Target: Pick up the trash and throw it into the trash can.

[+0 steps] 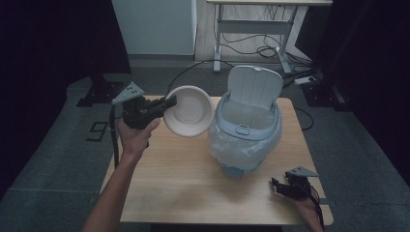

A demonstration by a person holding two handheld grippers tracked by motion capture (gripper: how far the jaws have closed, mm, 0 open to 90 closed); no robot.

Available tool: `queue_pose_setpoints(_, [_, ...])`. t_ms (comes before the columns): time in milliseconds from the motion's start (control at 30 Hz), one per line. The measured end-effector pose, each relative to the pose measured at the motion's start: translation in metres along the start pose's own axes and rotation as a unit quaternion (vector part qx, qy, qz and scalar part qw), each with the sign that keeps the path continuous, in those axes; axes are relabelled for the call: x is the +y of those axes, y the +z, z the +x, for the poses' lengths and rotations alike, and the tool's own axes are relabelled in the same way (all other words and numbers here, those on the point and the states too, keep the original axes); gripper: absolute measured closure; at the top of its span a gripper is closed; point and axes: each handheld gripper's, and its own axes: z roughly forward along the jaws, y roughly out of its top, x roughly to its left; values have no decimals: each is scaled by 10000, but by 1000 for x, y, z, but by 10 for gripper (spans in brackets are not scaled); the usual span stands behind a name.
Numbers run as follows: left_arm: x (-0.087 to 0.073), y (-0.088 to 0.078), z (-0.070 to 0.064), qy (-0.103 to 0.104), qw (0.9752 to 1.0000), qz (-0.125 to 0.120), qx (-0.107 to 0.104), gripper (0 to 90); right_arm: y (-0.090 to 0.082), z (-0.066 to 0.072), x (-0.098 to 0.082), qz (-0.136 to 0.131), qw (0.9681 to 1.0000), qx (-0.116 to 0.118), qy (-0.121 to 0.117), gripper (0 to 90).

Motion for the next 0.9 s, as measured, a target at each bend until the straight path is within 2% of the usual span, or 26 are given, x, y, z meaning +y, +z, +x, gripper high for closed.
queue_pose_setpoints(733, [17, 25, -22, 176, 9996, 74, -202, 823, 0, 0, 0, -1, 10000, 2, -4, 323])
queue_pose_setpoints(900, [21, 32, -29, 268, 9993, 75, -266, 823, 0, 0, 0, 0, 10000, 0, -8, 323])
